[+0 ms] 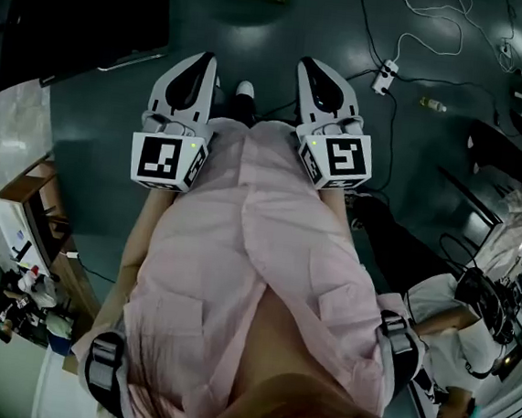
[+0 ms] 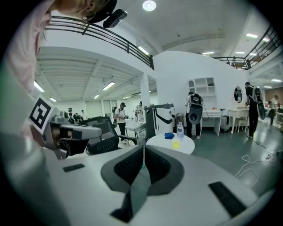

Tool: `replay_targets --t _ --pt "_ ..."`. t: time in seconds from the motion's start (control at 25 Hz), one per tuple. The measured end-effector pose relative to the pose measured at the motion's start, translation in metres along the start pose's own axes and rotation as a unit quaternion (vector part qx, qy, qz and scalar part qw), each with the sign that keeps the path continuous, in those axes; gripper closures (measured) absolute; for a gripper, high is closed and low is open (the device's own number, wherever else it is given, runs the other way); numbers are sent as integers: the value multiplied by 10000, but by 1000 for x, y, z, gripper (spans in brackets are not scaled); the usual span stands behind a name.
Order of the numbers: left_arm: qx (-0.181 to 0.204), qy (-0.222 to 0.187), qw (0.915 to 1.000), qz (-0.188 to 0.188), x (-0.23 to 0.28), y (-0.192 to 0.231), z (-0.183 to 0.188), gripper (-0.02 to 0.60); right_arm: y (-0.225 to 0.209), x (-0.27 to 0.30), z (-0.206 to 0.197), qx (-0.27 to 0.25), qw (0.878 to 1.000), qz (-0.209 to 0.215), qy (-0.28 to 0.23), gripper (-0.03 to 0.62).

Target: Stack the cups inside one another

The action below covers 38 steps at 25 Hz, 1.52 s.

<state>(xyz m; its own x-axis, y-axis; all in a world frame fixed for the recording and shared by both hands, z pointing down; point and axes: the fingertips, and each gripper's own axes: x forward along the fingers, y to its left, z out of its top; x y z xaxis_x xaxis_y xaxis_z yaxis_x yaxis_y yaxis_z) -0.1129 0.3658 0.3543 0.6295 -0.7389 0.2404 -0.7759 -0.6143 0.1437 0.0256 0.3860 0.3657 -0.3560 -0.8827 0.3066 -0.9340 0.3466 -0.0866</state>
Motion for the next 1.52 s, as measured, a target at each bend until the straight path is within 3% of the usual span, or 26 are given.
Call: replay_targets --t 0.72,1.12,1.32,1.52 --pt "-31 -35 10000 -4 8 -5 0 566 -3 4 -2 -42 9998 203 6 559" --pt "-143 -54 9997 -166 16 5 0 566 -3 14 -4 -31 9999 79 128 559" --pt "-200 -46 9992 -345 31 28 3 566 1 37 -4 124 9997 42 226 559" --pt "-155 -93 9986 -493 50 66 30 566 3 77 14 244 9995 -64 210 559"
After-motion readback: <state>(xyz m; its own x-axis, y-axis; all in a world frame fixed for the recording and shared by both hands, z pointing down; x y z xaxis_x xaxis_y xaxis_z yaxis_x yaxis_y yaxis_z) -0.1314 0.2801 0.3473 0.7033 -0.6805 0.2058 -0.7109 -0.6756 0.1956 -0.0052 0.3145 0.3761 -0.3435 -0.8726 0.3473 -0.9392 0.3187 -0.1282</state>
